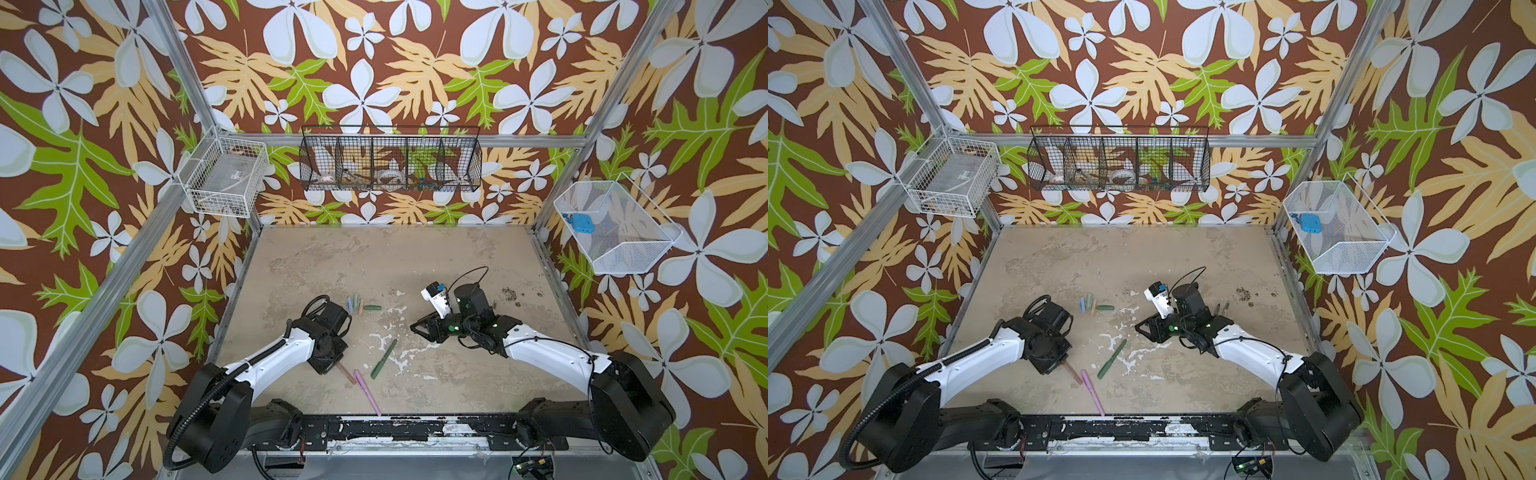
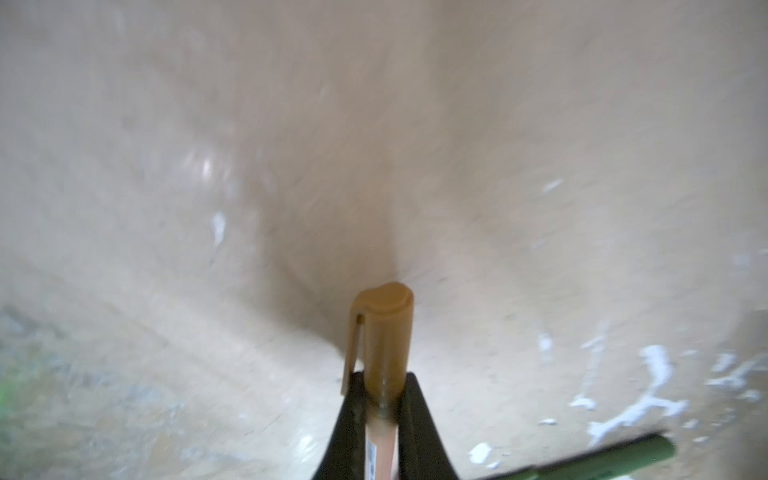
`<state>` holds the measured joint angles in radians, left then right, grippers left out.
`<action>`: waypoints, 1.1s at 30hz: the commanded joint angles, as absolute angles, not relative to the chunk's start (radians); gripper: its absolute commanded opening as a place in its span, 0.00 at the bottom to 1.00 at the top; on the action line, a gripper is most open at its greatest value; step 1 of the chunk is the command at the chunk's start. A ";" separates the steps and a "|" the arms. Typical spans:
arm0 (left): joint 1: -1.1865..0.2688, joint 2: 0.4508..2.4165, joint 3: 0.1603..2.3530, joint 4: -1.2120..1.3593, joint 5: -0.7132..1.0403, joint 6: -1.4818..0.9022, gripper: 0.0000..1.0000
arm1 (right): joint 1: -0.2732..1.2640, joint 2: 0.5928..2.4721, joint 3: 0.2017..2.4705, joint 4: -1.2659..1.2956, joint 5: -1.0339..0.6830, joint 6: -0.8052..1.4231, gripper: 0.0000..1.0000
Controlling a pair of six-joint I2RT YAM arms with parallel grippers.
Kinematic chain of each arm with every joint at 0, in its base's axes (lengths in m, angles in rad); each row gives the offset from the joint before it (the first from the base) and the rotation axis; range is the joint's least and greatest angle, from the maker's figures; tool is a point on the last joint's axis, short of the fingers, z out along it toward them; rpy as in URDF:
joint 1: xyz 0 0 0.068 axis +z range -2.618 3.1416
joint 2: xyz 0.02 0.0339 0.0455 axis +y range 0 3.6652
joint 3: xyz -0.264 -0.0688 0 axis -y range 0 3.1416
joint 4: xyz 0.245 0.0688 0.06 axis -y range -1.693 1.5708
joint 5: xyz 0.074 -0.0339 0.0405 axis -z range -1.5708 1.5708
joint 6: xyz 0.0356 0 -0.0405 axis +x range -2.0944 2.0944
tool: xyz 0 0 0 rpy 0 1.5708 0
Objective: Open the pen caps
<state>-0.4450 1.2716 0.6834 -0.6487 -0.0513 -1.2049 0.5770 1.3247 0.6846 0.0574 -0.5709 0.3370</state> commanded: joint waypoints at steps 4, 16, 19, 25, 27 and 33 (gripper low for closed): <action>-0.417 1.303 0.881 -0.421 -0.275 -0.868 0.02 | 0.577 1.295 0.683 0.064 -0.524 0.313 0.43; -0.491 1.228 0.805 0.275 -0.206 -0.481 0.00 | 0.577 1.227 0.731 0.050 -0.490 0.330 0.44; -0.492 1.227 0.750 0.424 -0.096 -0.492 0.00 | 0.577 1.227 0.740 0.081 -0.528 0.359 0.44; -0.535 1.216 0.648 0.624 -0.012 -0.398 0.02 | 0.577 1.214 0.730 0.168 -0.559 0.400 0.44; -0.535 1.197 0.611 0.667 -0.012 -0.394 0.03 | 0.577 1.211 0.723 0.184 -0.555 0.386 0.44; -0.584 1.158 0.495 0.787 0.039 -0.379 0.03 | 0.578 1.181 0.634 0.322 -0.598 0.341 0.43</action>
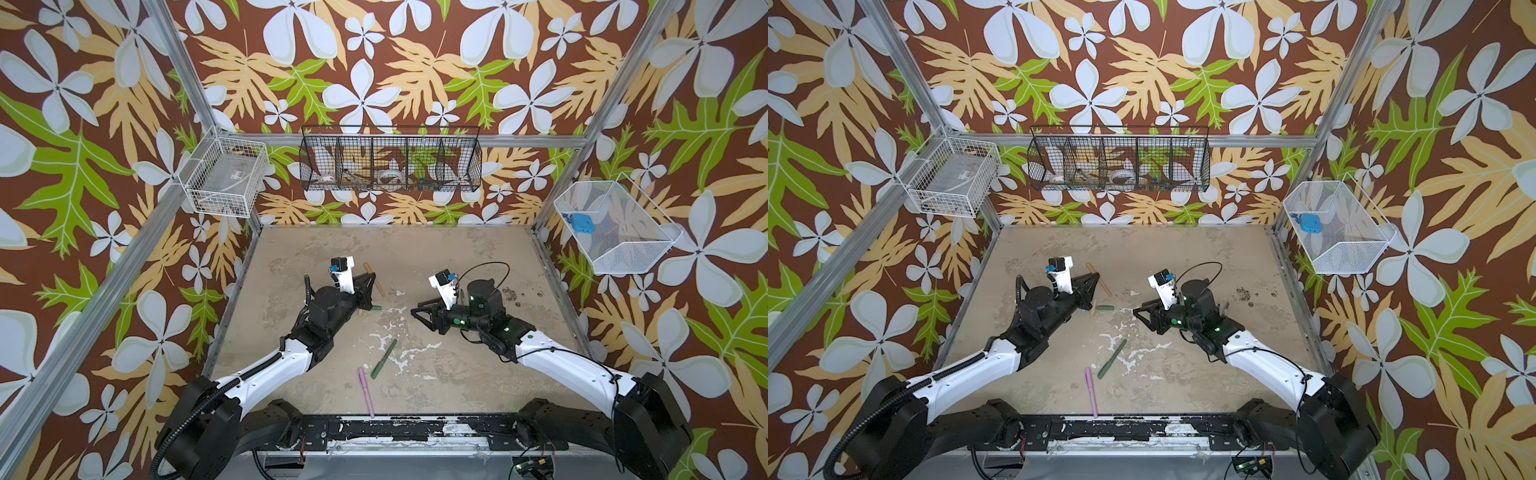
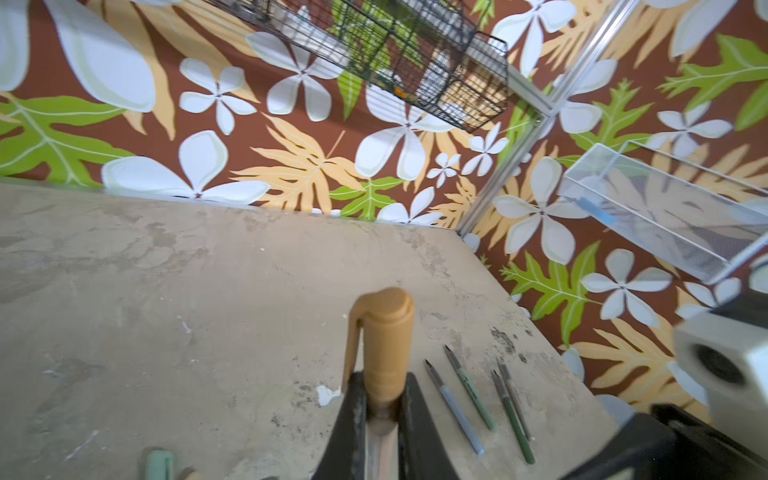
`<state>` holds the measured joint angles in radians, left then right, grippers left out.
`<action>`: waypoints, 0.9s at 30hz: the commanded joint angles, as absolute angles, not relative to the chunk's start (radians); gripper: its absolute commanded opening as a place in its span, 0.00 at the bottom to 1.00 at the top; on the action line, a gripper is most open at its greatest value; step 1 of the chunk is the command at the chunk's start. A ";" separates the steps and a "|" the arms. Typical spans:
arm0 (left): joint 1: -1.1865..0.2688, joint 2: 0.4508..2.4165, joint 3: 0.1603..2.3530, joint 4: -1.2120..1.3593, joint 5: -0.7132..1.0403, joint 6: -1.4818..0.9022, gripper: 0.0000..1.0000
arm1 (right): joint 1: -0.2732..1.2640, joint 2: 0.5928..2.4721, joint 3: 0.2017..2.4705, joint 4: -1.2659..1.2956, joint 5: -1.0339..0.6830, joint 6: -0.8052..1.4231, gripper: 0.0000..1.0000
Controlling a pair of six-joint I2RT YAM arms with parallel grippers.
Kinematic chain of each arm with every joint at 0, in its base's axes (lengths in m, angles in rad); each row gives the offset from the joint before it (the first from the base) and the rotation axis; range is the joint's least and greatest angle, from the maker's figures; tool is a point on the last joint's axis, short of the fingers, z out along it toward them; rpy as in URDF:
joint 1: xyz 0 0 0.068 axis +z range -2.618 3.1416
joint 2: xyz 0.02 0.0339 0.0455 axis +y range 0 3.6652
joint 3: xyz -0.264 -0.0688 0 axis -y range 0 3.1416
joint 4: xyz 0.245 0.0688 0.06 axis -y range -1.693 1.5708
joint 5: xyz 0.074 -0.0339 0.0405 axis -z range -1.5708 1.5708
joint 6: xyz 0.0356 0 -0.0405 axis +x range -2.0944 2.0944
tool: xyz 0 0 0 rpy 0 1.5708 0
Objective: Open the pen caps
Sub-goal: 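Raise the upright tan pen with left gripper while right gripper closes on its body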
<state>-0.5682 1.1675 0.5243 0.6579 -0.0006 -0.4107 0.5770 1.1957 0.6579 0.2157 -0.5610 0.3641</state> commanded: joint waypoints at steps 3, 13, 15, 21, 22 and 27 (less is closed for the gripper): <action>-0.638 1.157 0.471 0.824 0.072 -0.331 0.03 | 0.580 1.148 0.576 0.395 -0.636 0.325 0.42; -0.738 1.227 0.401 0.995 0.201 -0.289 0.04 | 0.657 1.081 0.495 0.495 -0.542 0.204 0.42; -0.739 1.239 0.407 0.990 0.218 -0.293 0.04 | 0.681 1.093 0.490 0.490 -0.471 0.172 0.42; -0.749 1.258 0.423 0.970 0.235 -0.298 0.04 | 0.701 1.155 0.509 0.488 -0.421 0.135 0.40; -0.750 1.259 0.422 0.971 0.239 -0.300 0.04 | 0.710 1.159 0.509 0.488 -0.400 0.125 0.39; -0.750 1.256 0.425 0.965 0.264 -0.305 0.04 | 0.730 1.176 0.512 0.482 -0.318 0.086 0.39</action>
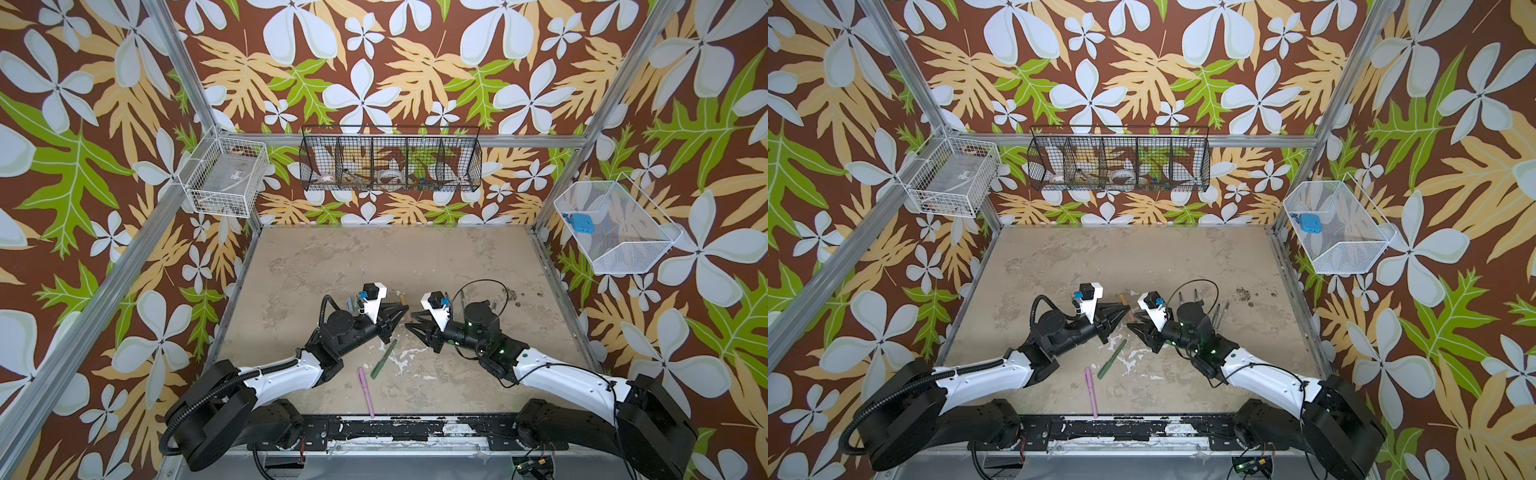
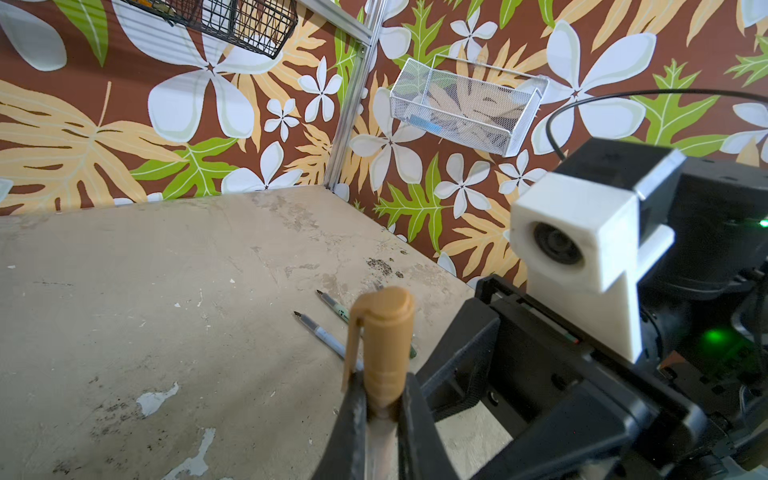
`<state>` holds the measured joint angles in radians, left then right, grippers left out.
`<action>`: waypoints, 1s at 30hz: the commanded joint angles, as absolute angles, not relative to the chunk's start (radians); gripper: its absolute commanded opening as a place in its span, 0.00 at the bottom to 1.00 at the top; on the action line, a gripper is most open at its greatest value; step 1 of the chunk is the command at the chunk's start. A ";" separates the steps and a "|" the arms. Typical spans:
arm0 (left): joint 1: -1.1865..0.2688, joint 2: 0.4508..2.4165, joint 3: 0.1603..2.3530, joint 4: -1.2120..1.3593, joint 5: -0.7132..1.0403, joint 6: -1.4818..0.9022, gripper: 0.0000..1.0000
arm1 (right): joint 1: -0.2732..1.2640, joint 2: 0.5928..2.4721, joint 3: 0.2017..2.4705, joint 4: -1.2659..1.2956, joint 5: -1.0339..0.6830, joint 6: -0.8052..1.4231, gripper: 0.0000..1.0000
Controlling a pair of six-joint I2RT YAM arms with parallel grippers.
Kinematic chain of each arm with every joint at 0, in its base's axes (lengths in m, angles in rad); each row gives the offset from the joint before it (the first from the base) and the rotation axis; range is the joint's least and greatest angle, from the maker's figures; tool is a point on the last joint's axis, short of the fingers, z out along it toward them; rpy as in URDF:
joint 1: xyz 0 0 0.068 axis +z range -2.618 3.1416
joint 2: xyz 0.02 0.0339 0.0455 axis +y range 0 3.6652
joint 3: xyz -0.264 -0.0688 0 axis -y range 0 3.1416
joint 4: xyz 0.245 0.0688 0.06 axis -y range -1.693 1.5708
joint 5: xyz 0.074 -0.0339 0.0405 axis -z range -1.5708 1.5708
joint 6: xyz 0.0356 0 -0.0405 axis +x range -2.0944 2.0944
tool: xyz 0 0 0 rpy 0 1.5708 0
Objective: Open the pen caps
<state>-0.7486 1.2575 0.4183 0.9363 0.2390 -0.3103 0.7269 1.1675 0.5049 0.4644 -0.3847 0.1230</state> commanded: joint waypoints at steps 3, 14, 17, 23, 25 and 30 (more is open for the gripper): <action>-0.753 1.248 0.426 0.962 0.285 -0.307 0.04 | 0.730 1.189 0.514 0.479 -0.302 0.074 0.39; -0.778 1.204 0.450 0.878 0.308 -0.301 0.12 | 0.737 1.218 0.533 0.487 -0.335 0.049 0.09; -0.779 1.189 0.451 0.858 0.244 -0.331 0.36 | 0.742 1.211 0.529 0.483 -0.334 0.040 0.00; -0.778 1.106 0.426 0.807 0.069 -0.372 0.66 | 0.742 1.198 0.522 0.493 -0.337 0.027 0.00; -0.778 1.082 0.410 0.813 0.036 -0.376 0.70 | 0.742 1.212 0.522 0.500 -0.347 0.025 0.00; -0.778 1.054 0.411 0.783 0.002 -0.383 0.71 | 0.742 1.271 0.540 0.527 -0.367 0.025 0.00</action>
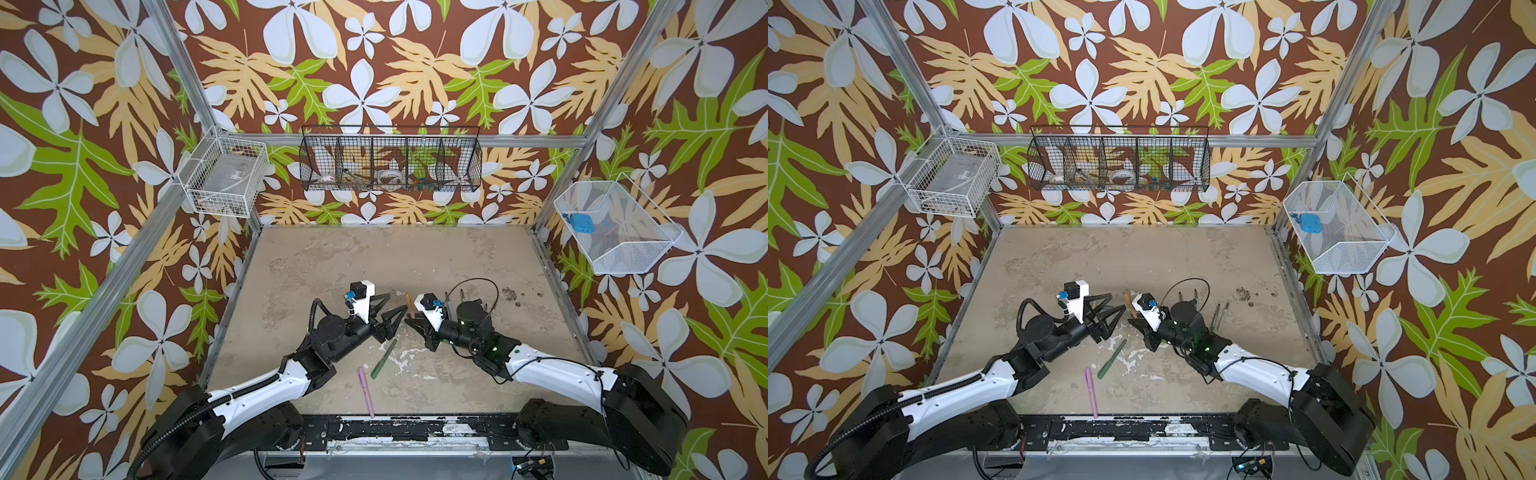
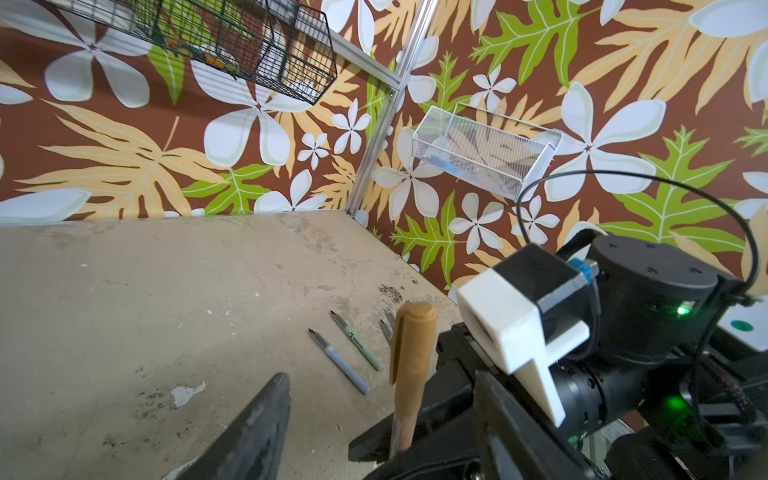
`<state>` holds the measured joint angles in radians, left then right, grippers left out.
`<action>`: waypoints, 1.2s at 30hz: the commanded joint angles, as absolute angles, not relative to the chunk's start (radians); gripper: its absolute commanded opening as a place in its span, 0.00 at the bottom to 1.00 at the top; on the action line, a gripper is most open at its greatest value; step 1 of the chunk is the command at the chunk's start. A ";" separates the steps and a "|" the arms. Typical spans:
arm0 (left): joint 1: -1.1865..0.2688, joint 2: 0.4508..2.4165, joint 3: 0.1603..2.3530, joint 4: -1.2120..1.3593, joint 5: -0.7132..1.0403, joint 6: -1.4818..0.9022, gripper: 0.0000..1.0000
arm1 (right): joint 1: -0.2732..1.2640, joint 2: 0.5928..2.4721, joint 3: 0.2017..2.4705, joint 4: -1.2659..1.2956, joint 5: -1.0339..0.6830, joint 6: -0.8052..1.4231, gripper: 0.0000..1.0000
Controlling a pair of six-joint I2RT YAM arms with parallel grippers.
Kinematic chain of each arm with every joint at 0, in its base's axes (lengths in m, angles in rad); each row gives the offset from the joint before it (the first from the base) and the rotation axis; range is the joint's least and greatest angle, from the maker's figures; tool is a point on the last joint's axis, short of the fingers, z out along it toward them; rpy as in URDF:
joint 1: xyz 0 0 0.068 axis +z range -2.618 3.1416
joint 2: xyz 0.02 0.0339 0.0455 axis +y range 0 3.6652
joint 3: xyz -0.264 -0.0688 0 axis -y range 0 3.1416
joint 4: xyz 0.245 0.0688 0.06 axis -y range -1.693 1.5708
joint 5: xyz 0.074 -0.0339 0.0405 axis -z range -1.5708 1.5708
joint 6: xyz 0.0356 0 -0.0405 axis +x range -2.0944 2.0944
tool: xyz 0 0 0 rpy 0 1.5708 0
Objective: Open the pen caps
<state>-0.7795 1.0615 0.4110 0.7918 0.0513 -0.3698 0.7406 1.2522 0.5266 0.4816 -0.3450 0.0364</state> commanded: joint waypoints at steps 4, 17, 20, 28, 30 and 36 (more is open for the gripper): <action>-0.778 1.059 0.425 0.774 0.018 -0.404 0.70 | 0.742 1.300 0.559 0.532 -0.373 0.017 0.00; -0.778 1.103 0.434 0.793 0.070 -0.394 0.57 | 0.747 1.287 0.560 0.517 -0.372 0.010 0.00; -0.778 1.092 0.427 0.806 0.082 -0.403 0.57 | 0.747 1.292 0.560 0.519 -0.378 0.012 0.00; -0.778 1.085 0.426 0.803 0.072 -0.399 0.54 | 0.800 1.316 0.577 0.511 -0.377 0.000 0.00; -0.778 1.089 0.426 0.800 0.068 -0.389 0.53 | 0.825 1.325 0.585 0.506 -0.360 -0.012 0.00; -0.777 1.097 0.427 0.801 0.063 -0.386 0.39 | 0.860 1.352 0.612 0.482 -0.339 -0.028 0.00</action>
<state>-0.7795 1.0962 0.4252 0.7723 0.0757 -0.3908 0.8516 1.3476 0.6025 0.4908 -0.3614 -0.0090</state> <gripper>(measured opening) 0.413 0.088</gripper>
